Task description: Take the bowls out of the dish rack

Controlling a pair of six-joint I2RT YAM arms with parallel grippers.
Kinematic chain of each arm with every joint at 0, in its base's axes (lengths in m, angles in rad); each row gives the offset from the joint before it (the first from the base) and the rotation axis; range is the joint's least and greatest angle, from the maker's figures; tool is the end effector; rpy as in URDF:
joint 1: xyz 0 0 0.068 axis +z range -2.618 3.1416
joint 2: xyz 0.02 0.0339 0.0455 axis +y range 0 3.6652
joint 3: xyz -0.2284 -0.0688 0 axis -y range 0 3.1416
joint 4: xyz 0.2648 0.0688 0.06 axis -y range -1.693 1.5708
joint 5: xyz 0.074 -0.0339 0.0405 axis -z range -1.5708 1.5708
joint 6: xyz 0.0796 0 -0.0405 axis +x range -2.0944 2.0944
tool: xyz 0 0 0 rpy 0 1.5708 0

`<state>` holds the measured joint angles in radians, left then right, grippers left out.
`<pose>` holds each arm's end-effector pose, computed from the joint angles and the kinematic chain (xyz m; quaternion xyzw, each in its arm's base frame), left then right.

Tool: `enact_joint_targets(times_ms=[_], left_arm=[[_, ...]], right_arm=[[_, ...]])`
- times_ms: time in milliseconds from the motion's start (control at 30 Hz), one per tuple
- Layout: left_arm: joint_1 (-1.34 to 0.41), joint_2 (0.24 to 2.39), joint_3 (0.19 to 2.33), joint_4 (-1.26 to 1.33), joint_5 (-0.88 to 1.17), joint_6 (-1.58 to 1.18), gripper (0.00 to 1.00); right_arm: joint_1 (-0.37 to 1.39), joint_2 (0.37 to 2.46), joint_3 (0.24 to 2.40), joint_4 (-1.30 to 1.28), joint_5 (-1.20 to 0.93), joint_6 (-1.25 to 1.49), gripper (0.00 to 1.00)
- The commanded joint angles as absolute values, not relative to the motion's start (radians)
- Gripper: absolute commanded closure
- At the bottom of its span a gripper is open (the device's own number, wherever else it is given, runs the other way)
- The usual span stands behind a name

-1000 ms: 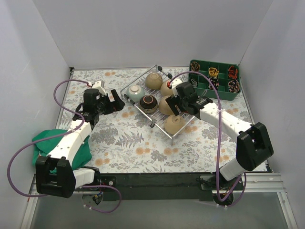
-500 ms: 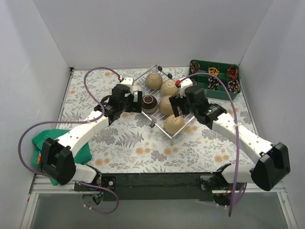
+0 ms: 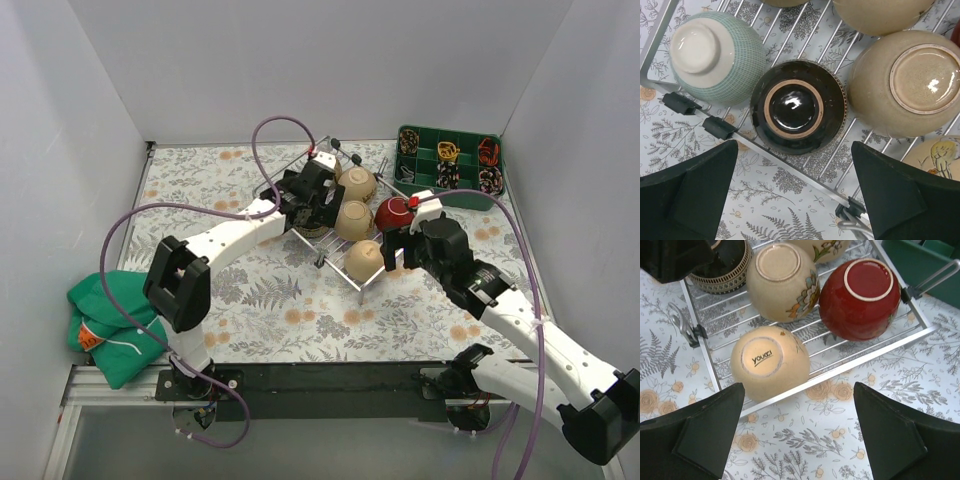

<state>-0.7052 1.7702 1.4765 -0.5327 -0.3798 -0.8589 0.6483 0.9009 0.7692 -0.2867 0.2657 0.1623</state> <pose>0.3514 -0.2603 0.2093 -0.1387 0.9068 -0.1269 0.3773 0.2409 0.1563 0.2560 -0.1299 0.8241 0.1109 0.5401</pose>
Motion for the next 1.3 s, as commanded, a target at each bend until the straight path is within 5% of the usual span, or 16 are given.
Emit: enact_joint_targets(times_ms=[0,333,1267], left_arm=[[-0.755,1.845,1.590,-0.624,-0.527,-0.813,0.02],[-0.857,2.060,1.698,-0.690,-0.827,-0.643,0.02],[-0.899,2.215,1.698,-0.600,-0.917,-0.440,0.02]], right_arm=[[0.652,0.842,0.721,-0.248,0.233,0.198,0.01],[0.652,0.772,0.661,-0.268,0.230,0.201,0.01],[0.652,0.718,0.620,-0.311,0.273,0.169,0.02]])
